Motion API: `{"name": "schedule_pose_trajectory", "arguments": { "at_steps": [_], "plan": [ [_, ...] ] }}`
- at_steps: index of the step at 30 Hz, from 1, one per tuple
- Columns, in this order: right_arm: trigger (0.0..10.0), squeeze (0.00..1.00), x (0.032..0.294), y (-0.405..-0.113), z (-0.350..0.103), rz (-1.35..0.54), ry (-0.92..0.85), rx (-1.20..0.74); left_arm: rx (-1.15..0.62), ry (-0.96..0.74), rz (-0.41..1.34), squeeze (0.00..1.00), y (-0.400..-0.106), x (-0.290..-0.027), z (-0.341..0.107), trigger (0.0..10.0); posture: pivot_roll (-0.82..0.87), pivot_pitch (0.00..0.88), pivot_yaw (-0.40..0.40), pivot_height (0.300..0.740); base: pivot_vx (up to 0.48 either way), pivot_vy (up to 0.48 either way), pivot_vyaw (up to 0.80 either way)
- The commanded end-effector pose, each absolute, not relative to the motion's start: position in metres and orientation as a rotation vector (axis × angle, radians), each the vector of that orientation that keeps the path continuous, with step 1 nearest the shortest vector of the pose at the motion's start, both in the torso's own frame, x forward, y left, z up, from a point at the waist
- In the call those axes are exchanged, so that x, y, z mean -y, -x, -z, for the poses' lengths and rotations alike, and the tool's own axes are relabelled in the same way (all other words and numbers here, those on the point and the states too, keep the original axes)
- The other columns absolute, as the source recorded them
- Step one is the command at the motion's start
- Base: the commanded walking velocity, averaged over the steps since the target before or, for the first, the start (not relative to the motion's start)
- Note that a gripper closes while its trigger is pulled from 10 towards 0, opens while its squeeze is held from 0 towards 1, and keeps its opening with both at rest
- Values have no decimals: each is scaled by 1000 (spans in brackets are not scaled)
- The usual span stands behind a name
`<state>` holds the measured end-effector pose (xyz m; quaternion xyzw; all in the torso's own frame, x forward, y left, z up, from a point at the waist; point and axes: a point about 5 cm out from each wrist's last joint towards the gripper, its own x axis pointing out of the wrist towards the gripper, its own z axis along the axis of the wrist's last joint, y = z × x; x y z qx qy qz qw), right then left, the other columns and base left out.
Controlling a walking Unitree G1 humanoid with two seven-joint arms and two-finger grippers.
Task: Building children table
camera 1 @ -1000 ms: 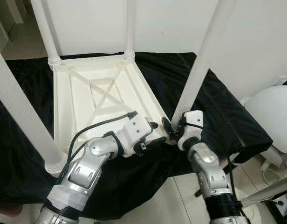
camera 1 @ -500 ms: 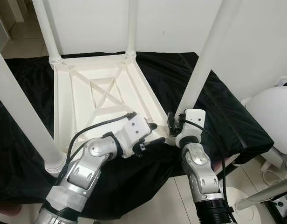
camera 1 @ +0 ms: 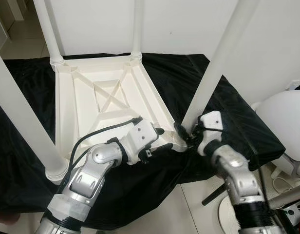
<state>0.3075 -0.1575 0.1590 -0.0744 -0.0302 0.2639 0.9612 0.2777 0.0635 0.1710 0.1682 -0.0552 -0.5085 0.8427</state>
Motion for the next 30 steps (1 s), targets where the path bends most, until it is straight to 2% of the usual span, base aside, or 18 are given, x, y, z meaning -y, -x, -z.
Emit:
{"name": "schedule_pose_trajectory", "arguments": {
  "at_steps": [1,4,5,10,11,12,14,15,25,26,27,30],
  "plan": [
    [10000,0,162,-309,-158,-590,159,52,112,-349,1057,0,-276,-64,-170,10000,65,51,-65,740,0,0,0],
    [10000,0,166,-310,-158,-633,177,41,111,-350,1057,0,-276,-65,-170,10000,65,50,-64,740,0,0,0],
    [10000,0,169,-317,-155,-708,202,19,115,-347,1061,0,-277,-63,-171,10000,69,45,-58,740,0,0,0],
    [10000,0,171,-331,-150,-743,222,-32,117,-355,1065,0,-277,-63,-172,10000,72,43,-52,740,0,0,0],
    [9412,0,170,-333,-150,-752,226,-34,118,-357,1066,0,-277,-63,-172,10000,72,43,-52,740,0,0,0],
    [5529,0,168,-334,-150,-771,224,-38,118,-358,1066,0,-278,-63,-172,10000,72,43,-52,740,0,0,0],
    [5529,0,167,-335,-150,-788,221,-40,119,-358,1065,0,-278,-63,-173,10000,78,44,-50,740,0,0,0],
    [0,0,165,-337,-150,-812,224,-45,120,-360,1065,0,-278,-63,-174,10000,82,48,-51,740,0,0,0],
    [0,0,166,-336,-142,-791,170,-81,112,-354,1052,0,-277,-65,-172,10000,86,61,-63,740,0,0,0],
    [3373,0,165,-337,-141,-755,164,-82,111,-353,1051,0,-276,-64,-171,10000,85,64,-66,740,0,0,0],
    [10000,0,164,-337,-142,-709,172,-65,110,-352,1051,0,-276,-64,-171,10000,81,65,-68,740,0,0,0],
    [10000,0,161,-337,-144,-644,159,-39,110,-349,1052,0,-275,-64,-171,10000,75,67,-67,740,0,0,0]
  ]
}}
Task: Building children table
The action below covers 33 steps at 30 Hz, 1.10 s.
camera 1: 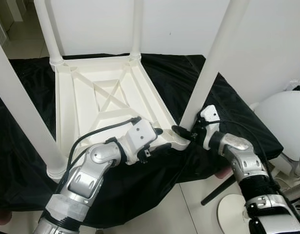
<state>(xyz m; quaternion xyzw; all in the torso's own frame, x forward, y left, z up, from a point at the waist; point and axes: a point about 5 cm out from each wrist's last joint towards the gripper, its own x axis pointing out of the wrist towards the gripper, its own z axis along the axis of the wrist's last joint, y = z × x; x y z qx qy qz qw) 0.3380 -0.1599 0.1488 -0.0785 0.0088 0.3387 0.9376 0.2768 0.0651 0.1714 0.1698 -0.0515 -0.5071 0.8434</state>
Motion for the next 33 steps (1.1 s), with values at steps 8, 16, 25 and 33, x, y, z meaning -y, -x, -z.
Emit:
{"name": "schedule_pose_trajectory", "arguments": {
  "at_steps": [8,16,25,33],
  "plan": [
    [10000,0,145,-330,-153,-438,64,21,103,-347,1053,0,-276,-65,-170,10000,65,68,-62,740,0,0,0],
    [10000,0,112,-314,-146,-288,33,27,96,-363,1046,0,-287,-71,-171,10000,27,67,-29,740,0,0,0],
    [10000,0,120,-309,-149,-160,14,17,99,-362,1053,0,-288,-70,-171,10000,22,72,-43,740,0,0,0],
    [10000,1000,117,-301,-149,-160,-9,37,99,-362,1052,0,-287,-69,-169,10000,27,63,-50,740,0,0,0]
  ]
}}
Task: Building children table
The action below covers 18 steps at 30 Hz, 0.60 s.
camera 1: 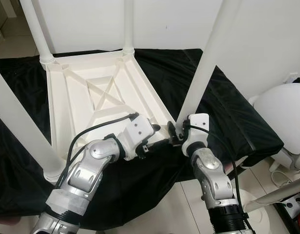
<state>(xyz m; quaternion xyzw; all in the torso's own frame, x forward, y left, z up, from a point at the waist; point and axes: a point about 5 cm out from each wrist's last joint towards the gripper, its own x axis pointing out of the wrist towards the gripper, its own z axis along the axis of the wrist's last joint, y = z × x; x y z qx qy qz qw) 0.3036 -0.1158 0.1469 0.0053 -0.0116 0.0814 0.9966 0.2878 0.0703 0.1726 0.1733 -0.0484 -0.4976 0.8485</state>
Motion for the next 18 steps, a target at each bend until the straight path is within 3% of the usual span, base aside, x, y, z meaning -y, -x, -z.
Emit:
{"name": "schedule_pose_trajectory", "arguments": {
  "at_steps": [1,5,6,7,9,10,18],
  "plan": [
    [10000,1000,120,-301,-151,-175,-3,50,100,-365,1054,0,-287,-69,-170,10000,33,57,-46,740,0,0,0],
    [10000,988,125,-302,-155,-209,6,66,107,-369,1059,0,-286,-68,-171,10000,33,58,-44,740,0,0,0],
    [10000,282,127,-302,-157,-229,10,73,109,-369,1061,0,-286,-68,-172,10000,29,65,-36,740,0,0,0],
    [10000,0,129,-303,-160,-262,14,82,110,-368,1065,0,-286,-67,-172,10000,25,66,-35,740,0,0,0],
    [10000,0,129,-303,-160,-262,14,82,110,-368,1065,0,-286,-67,-172,10000,25,66,-35,740,0,0,0],
    [10000,0,134,-304,-166,-369,40,104,106,-368,1073,0,-284,-65,-170,10000,25,66,-35,740,0,0,0],
    [10000,0,147,-322,-171,-593,140,111,114,-369,1092,0,-284,-61,-172,10000,25,57,-18,740,0,0,0]
  ]
}}
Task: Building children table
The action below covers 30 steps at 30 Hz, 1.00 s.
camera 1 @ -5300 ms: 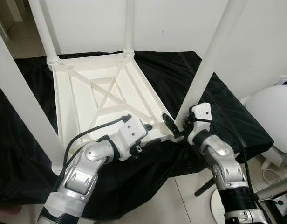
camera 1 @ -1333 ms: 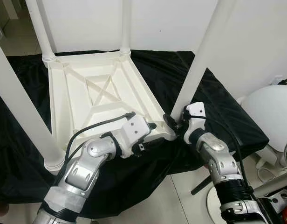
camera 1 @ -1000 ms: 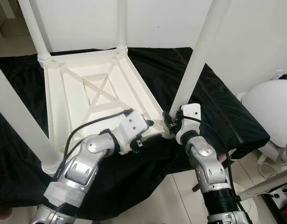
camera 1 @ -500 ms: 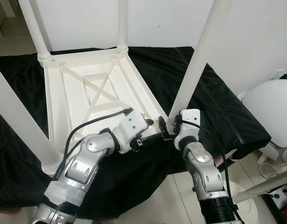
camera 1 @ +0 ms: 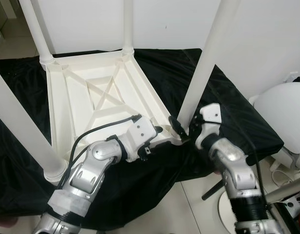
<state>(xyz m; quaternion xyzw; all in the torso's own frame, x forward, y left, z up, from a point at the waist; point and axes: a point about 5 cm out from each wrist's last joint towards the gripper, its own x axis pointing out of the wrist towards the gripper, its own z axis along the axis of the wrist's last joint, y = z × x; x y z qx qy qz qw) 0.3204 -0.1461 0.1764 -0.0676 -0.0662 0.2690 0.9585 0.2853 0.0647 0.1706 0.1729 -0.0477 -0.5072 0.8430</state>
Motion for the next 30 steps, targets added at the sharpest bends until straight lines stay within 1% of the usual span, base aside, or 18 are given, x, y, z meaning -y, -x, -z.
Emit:
{"name": "schedule_pose_trajectory", "arguments": {
  "at_steps": [1,3,9,10,11,13,14,19,20,22,23,30],
  "plan": [
    [10000,0,147,-322,-171,-593,140,111,114,-369,1092,0,-284,-61,-172,10000,25,57,-18,740,0,0,0],
    [10000,0,148,-327,-170,-670,171,89,117,-383,1092,0,-285,-62,-173,10000,29,55,-17,740,0,0,0],
    [10000,0,147,-331,-166,-769,211,42,114,-390,1083,0,-285,-65,-173,10000,45,58,-22,740,0,0,0],
    [9882,0,147,-332,-164,-799,220,28,112,-387,1080,0,-284,-65,-173,10000,51,59,-28,740,0,0,0],
    [8118,0,146,-332,-162,-837,239,18,111,-385,1078,0,-282,-66,-172,10000,53,60,-29,740,0,0,0],
    [8118,0,146,-332,-162,-837,239,18,111,-385,1078,0,-282,-66,-172,10000,53,60,-29,740,0,0,0],
    [0,0,146,-333,-162,-851,246,18,110,-381,1076,0,-281,-65,-172,10000,56,61,-30,740,0,0,0],
    [0,0,148,-332,-158,-879,251,11,105,-375,1078,0,-278,-64,-170,10000,59,62,-31,740,0,0,0],
    [4235,0,150,-333,-157,-868,259,17,103,-375,1080,0,-278,-64,-169,10000,59,60,-35,740,0,0,0],
    [4235,0,152,-333,-157,-857,263,21,103,-376,1080,0,-278,-64,-169,10000,59,59,-34,740,0,0,0],
    [10000,0,153,-334,-156,-853,254,17,107,-373,1086,0,-278,-64,-170,10000,53,61,-32,740,0,0,0],
    [10000,0,157,-337,-156,-805,223,11,112,-375,1089,0,-280,-63,-171,10000,40,57,-29,740,0,0,0]
  ]
}}
